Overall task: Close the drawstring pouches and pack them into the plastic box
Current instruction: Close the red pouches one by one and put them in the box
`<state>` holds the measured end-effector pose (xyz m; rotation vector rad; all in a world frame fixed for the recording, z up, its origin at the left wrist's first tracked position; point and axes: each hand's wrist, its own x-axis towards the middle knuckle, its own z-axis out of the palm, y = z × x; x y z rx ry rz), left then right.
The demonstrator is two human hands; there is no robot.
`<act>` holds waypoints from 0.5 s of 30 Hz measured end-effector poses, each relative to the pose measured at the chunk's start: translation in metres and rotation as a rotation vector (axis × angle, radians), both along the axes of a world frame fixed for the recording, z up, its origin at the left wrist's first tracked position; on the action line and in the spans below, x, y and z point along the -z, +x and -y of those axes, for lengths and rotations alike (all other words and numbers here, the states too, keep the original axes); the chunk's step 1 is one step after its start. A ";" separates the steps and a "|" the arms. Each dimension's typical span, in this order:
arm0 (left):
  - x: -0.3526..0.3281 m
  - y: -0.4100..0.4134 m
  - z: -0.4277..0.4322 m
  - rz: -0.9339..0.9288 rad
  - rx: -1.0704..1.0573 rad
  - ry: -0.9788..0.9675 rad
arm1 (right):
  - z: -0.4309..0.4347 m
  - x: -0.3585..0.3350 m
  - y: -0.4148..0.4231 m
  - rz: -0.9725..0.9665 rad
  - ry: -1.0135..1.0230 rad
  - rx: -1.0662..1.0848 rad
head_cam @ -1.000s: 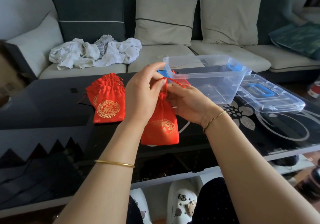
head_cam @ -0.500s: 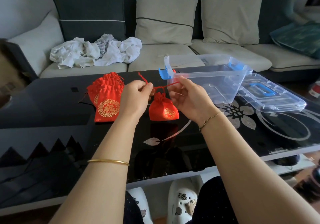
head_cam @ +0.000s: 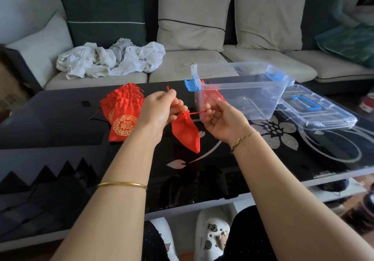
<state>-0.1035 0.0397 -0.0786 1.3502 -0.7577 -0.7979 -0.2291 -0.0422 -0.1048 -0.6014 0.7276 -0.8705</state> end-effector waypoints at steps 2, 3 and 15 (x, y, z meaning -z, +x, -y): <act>0.001 0.003 -0.001 0.111 0.078 0.073 | 0.002 -0.007 0.000 -0.055 -0.202 0.026; 0.002 0.003 -0.001 0.138 0.118 0.100 | 0.001 -0.010 0.002 -0.086 -0.301 0.038; 0.004 -0.006 0.003 0.287 0.160 0.166 | -0.015 -0.019 0.010 -0.581 -0.585 -0.119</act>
